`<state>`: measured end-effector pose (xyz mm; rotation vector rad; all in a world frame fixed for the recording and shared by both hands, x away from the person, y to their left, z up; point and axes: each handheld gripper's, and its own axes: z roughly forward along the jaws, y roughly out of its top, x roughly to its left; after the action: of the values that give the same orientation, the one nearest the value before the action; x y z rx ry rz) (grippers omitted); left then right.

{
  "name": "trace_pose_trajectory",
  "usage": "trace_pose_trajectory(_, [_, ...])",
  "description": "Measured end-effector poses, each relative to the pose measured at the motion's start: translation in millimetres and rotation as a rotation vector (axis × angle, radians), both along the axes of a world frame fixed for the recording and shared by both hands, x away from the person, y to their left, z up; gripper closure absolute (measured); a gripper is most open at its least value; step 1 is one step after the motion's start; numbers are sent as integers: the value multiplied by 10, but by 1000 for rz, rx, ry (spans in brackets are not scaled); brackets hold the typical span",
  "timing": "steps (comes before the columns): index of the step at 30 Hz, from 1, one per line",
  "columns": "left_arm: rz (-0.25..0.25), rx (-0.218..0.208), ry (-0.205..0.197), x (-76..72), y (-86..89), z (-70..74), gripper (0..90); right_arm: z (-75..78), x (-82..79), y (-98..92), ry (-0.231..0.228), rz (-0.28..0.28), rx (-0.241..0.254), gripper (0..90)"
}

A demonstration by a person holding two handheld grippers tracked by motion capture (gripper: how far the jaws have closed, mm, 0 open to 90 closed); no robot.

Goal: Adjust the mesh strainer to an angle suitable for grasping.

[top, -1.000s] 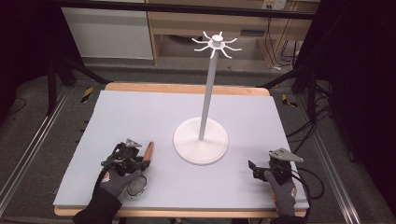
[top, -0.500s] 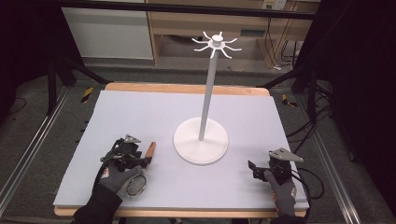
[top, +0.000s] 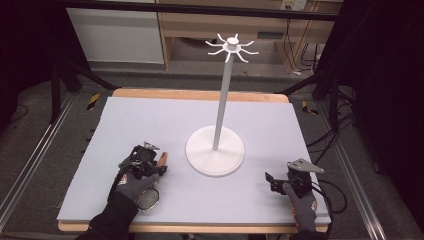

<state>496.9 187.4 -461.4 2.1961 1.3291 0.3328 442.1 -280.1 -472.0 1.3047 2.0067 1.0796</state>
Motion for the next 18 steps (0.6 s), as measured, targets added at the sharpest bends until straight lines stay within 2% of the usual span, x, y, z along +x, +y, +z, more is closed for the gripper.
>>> trace_pose_trajectory(6, [14,28,2,5,-26,11,580,-2,0,9,9,0,4,58])
trace_pose_trajectory(10, [19,31,17,19,-25,26,597,-6,2,9,8,2,1,58])
trace_pose_trajectory(15, [27,-6,40,32,39,44,630,-8,2,16,19,8,6,58])
trace_pose_trajectory(18, [19,-8,49,31,58,59,648,-10,9,8,11,11,-2,58])
